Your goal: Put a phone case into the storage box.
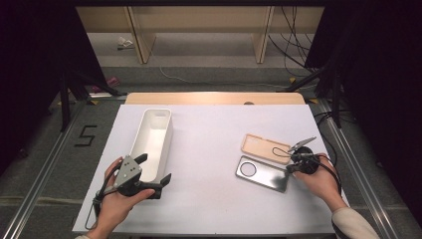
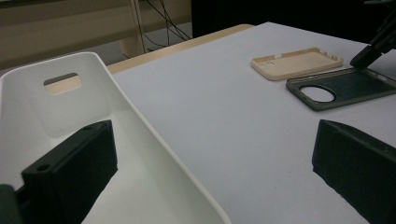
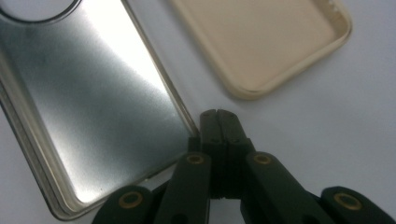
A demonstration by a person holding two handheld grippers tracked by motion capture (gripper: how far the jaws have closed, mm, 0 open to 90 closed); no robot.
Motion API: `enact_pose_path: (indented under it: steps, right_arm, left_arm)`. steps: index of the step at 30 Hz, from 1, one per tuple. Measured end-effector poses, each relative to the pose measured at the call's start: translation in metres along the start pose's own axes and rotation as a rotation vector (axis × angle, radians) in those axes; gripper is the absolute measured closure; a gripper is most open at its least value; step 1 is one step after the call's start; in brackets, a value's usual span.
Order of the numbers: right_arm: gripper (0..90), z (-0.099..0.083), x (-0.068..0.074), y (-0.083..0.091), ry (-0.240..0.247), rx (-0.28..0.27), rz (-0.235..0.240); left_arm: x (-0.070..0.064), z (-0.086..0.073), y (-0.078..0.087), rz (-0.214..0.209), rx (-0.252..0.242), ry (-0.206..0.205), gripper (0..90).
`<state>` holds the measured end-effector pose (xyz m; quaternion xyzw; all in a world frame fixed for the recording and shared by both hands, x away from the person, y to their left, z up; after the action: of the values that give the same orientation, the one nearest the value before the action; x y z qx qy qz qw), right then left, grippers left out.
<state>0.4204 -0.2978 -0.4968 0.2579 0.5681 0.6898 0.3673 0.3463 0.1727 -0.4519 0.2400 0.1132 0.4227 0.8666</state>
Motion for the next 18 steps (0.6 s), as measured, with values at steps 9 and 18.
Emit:
enact_pose_path:
  steps: [9, 18]
  right_arm:
    - [90.0, -0.008, 0.026, 0.006, 0.139, 0.092, 0.017]
    - [90.0, -0.009, 0.055, 0.01, 0.282, 0.147, 0.077]
  left_arm:
    - [0.0, 0.0, 0.001, 0.0, -0.001, 0.001, 0.0]
    - [0.0, 0.0, 0.001, -0.002, -0.002, 0.002, 0.0]
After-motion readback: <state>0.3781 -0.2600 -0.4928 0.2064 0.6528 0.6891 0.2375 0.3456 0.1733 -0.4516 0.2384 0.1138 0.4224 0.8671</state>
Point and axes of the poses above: each handheld gripper's, and its own axes: y roughly backward along the jaws, z roughly out of its top, x roughly to its left, the point moved 4 cm from there along -y, roughly forward along the jaws, and after that the axes turned 11 degrees about x, right-handed, at the moved point
